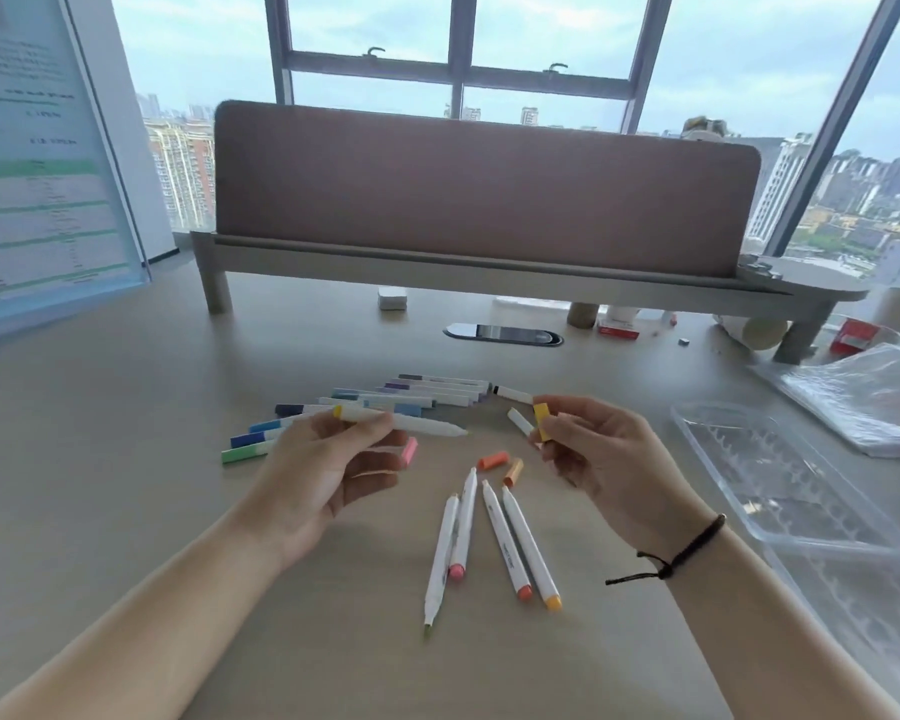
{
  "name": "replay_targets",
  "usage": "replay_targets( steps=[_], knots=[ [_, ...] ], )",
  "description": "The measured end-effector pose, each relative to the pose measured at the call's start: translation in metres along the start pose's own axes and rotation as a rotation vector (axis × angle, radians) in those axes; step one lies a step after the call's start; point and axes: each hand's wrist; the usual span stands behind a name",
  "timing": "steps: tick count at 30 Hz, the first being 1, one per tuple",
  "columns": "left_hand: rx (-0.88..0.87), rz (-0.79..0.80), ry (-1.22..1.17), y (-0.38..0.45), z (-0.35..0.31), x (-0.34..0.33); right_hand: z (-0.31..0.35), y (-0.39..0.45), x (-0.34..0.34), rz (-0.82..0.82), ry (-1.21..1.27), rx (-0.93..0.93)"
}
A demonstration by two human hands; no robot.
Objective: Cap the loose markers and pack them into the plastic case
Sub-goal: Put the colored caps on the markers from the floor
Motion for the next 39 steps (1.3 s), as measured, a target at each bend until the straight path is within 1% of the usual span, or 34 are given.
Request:
replay_targets(
  steps=[4, 7, 10, 16, 21, 26, 39],
  knots=[
    [0.02, 0.023, 0.079, -0.001, 0.006, -0.006, 0.002, 0.003, 0.009, -0.14, 0.139, -0.035],
    [0.015, 0.004, 0.059, 0.001, 0.006, -0.006, -0.002, 0.005, 0.009, -0.173, 0.105, -0.065],
    [0.005, 0.001, 0.031, 0.001, 0.005, -0.006, -0.007, 0.004, 0.004, -0.147, 0.103, -0.095],
    [-0.01, -0.002, 0.001, 0.0, 0.004, -0.007, -0.008, -0.002, -0.01, -0.033, 0.153, -0.094],
    [-0.023, 0.011, 0.006, 0.0, 0.003, -0.005, -0.008, -0.004, -0.016, -0.035, 0.054, -0.073],
    [-0.03, 0.033, 0.013, -0.001, 0.006, -0.007, -0.008, -0.008, -0.019, 0.025, 0.008, -0.064],
    [-0.039, 0.08, 0.094, -0.006, 0.007, -0.011, -0.008, -0.011, -0.023, 0.144, 0.095, -0.161]
  ],
)
Point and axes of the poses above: each hand's wrist, its own y-axis towards the middle knuckle, its own x-axis out of the back of the hand, z = x × y, and after that the axes turned 7 degrees about z, right-handed
